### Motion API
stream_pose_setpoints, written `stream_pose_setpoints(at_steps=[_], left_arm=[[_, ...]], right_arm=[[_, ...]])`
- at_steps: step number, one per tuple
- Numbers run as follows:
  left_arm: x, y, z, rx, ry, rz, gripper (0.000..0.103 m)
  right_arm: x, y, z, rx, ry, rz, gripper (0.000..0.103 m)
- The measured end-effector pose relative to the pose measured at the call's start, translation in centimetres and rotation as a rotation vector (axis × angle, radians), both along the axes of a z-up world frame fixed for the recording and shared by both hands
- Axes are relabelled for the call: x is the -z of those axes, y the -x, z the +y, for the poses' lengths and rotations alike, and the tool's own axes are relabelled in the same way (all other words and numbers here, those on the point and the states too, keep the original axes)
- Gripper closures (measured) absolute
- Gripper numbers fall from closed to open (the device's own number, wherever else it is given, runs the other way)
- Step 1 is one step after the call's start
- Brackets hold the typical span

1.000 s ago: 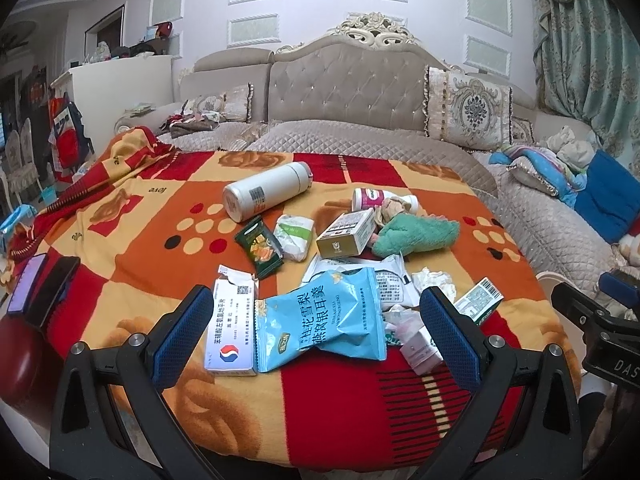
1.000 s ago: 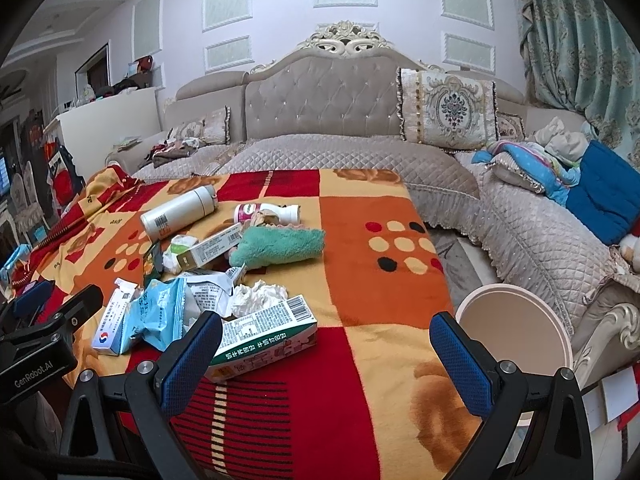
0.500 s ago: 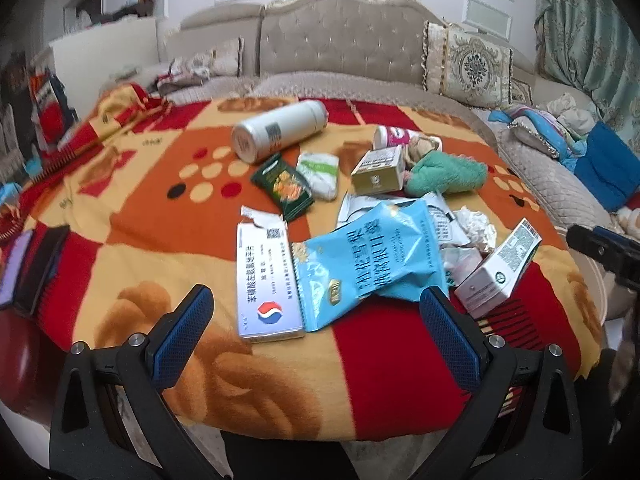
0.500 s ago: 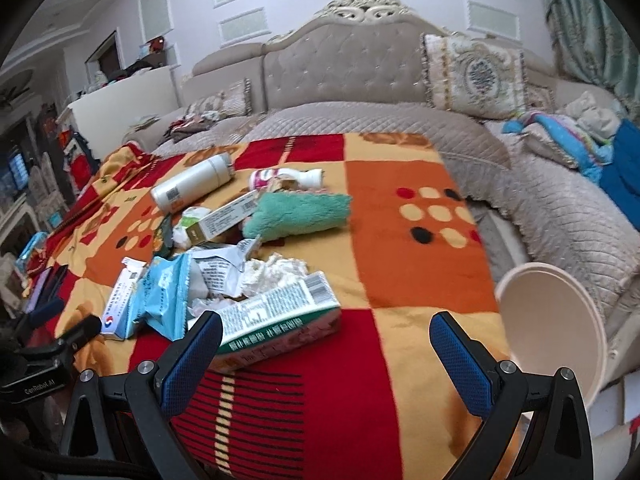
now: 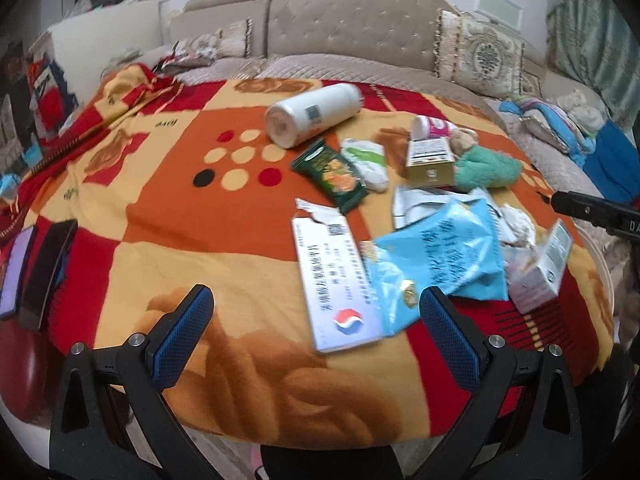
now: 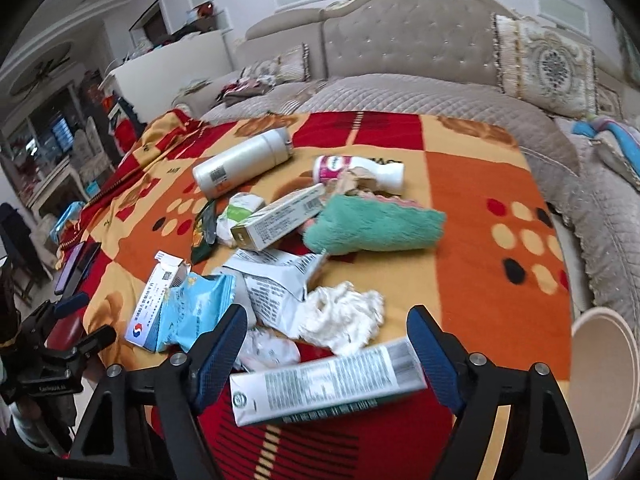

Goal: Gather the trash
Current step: 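Grasp the crumpled white tissue with the right tool while the left tool grasps the white medicine box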

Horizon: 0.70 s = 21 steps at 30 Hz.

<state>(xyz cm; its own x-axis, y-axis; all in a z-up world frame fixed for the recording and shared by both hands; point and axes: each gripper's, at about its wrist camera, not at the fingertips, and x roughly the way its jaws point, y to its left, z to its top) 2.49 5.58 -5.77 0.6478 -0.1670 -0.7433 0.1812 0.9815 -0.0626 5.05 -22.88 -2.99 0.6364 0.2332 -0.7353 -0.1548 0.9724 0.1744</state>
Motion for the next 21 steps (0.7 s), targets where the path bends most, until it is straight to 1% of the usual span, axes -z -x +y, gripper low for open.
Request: stream_pose_setpoints(at_steps=[2,3,6,7,9,11,15,17,18,21], left_arm=[[0.4,-0.6,0.1,0.0,0.015,0.017,0.001],[0.8,-1.1,0.0,0.0,0.011,0.029,0.001],[1.9,-2.3,-0.7,-0.02,-0.045,0.073,0.001],[2.4,-2.5,-0.9,-0.014,-0.045,0.086,0.001],[3.2,-3.1,-1.2,-0.004,-0.055,0.116,0.001],[3.7,-3.8,-1.6,-0.006,-0.079,0.126,0.001],[4.3,-5.2,-1.8,-0.026,-0.09,0.128,0.002],[4.4,-5.9,-1.8,-0.039,-0.089,0.138,0.006],[4.5,-6.2,-1.7,-0.038,-0.084,0.146,0.01],[5.2,-6.6,-1.5,-0.036,-0.074,0.172,0.017]], right_arm=[[0.3,-1.0,0.3,-0.011,0.008,0.019,0.025],[0.4,-1.4,0.2,-0.015,0.005,0.029,0.027],[1.0,-2.9,0.0,-0.02,-0.001,0.076,0.03],[1.2,-3.6,-0.2,-0.015,0.009,0.094,0.032],[1.6,-4.1,-0.4,-0.011,0.021,0.117,0.038],[2.2,-4.6,-0.6,-0.018,0.037,0.151,0.04],[3.4,-5.2,-0.4,-0.048,0.059,0.208,0.041],[4.1,-5.7,-0.1,-0.062,0.075,0.232,0.041],[4.4,-5.9,0.0,-0.07,0.077,0.243,0.041],[5.2,-6.7,0.2,-0.09,0.066,0.285,0.041]])
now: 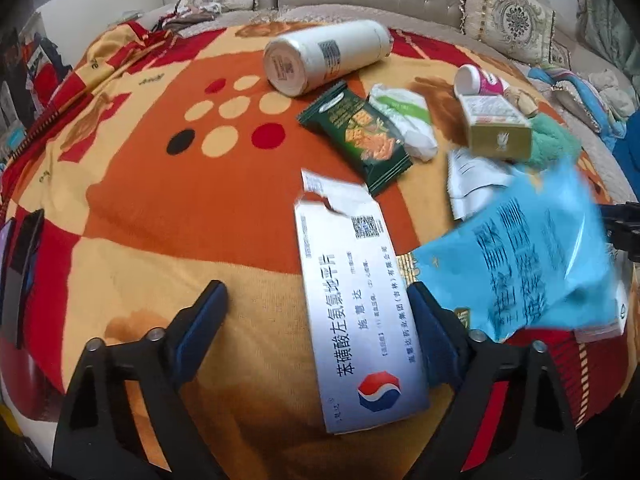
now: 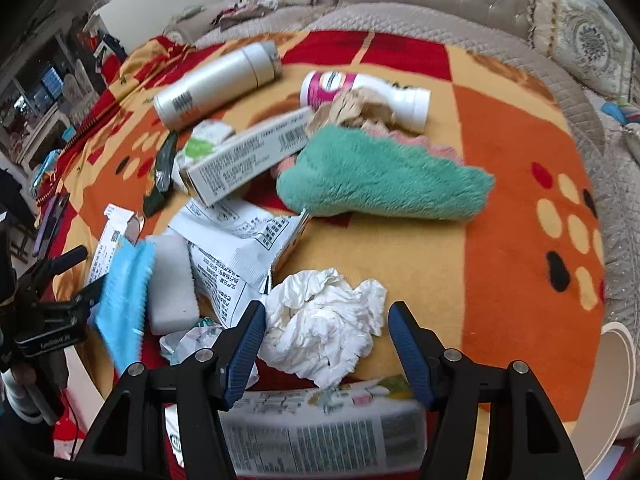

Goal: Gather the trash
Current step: 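Grasp the crumpled white tissue with the right tool while the left tool grasps the white medicine box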

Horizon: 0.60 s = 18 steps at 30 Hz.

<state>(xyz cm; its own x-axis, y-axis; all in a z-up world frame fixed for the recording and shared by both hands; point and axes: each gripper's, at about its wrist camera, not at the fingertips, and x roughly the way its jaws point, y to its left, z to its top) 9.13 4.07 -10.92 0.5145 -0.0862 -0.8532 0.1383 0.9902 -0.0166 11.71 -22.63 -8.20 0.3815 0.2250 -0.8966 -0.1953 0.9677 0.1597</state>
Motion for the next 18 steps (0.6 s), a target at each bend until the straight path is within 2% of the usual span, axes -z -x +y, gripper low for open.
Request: stream_pose_setpoints(at_steps=[2,4,6,9,12,18], left_arm=[[0.0,-0.1,0.4,-0.01,0.016,-0.002,0.024],[-0.3,0.1,0.6,-0.009,0.005,-0.006,0.046],[-0.6,0.2,1.0,-0.011,0.016,-0.003,0.05],[-1.1,0.6,1.5,-0.013,0.03,-0.008,0.052],[-2.4,1.1,2.0,-0.03,0.038,-0.043,0.052],[-5.6,2.1,2.0,-0.033,0.066,-0.115,0.052]], right_arm=[[0.5,-0.5,0.1,-0.007,-0.01,0.024,0.041],[0.9,-0.8,0.2,-0.014,-0.011,0.039,0.046],[1.1,-0.8,0.3,-0.023,-0.029,0.041,0.056],[0.6,-0.4,-0.1,-0.013,-0.054,0.02,0.066],[-0.4,0.3,-0.4,-0.005,-0.073,-0.022,0.07],[-3.6,2.2,-1.5,0.016,-0.119,-0.114,0.072]])
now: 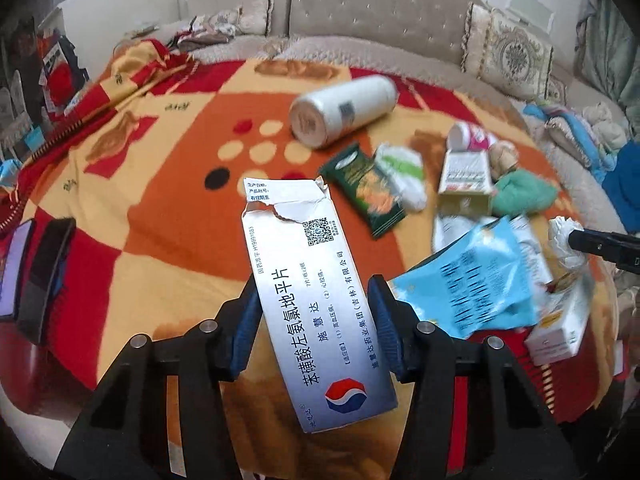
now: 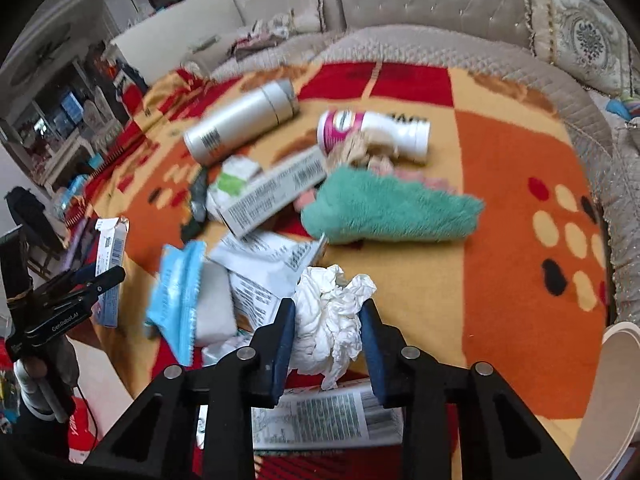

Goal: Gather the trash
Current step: 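Grasp the crumpled white tissue with the right tool while the left tool grasps the white medicine box, then carry the tissue and medicine box over the beige bin with both tools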

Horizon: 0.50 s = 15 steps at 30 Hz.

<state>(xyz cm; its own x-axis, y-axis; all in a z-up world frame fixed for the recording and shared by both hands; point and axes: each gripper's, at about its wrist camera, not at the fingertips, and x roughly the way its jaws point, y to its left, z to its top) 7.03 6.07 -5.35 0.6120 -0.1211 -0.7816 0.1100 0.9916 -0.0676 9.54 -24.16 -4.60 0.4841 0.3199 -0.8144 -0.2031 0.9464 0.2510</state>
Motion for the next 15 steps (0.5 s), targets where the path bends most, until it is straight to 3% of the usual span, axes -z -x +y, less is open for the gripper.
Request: stream_pose_setpoints(at_steps=[7,15], left_arm=[[-2.8,1.4,-3.2,0.085,0.044,-0.048,0.052],[-4.3,2.7,-9.3,0.195,0.067,-0.07,0.052]], right_arm=[[-2.7,2.2,-1.3,0.036,-0.046,-0.07,0.072],[-3.6,5.0,-3.1,0.066,-0.044,-0.109,0.072]])
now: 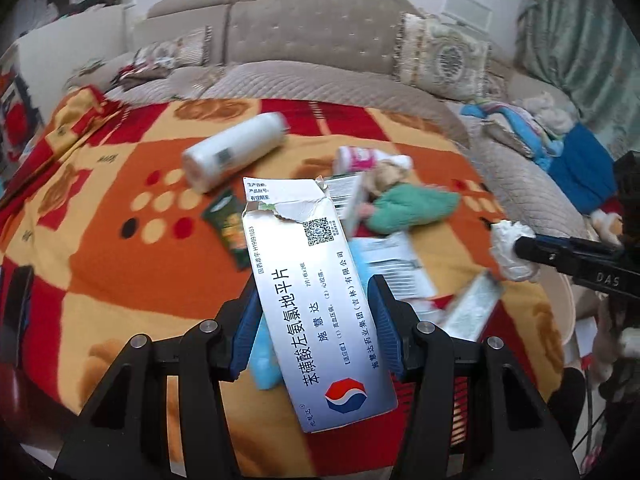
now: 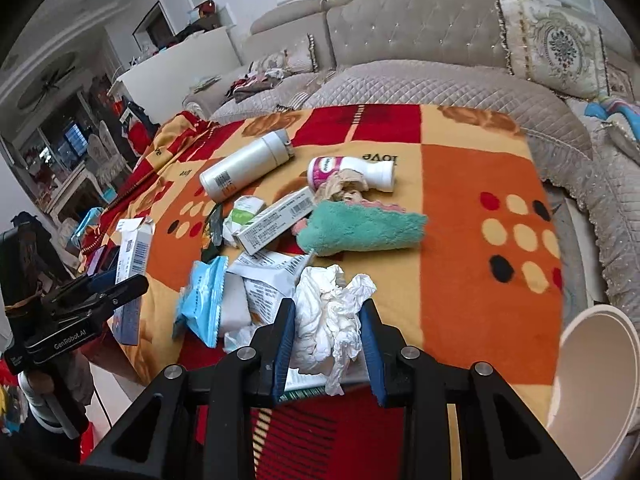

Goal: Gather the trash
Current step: 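Carry the tissue and medicine box over the beige bin with both tools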

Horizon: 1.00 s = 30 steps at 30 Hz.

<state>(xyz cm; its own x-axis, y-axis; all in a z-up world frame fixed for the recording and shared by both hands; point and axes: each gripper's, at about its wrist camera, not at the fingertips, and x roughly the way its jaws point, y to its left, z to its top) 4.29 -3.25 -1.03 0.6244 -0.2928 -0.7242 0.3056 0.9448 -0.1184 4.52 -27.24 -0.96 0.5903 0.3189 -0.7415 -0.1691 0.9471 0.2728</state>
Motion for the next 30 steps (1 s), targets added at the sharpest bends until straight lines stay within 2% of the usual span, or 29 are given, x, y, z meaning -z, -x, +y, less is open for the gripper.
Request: stream_pose_setpoints(at_steps=[14,30], left_arm=[[-1.4,2.2,-13.0,0.203,-0.035,-0.025,0.052],[0.0,5.3,-28.3,0.438,-0.057,-0.003,0.052]], right_arm=[[0.2,5.3,-8.5,0.158,0.007,-0.026,0.072],[2.4,11.9,-20.3,0.402,0.037,0.015,0.072]])
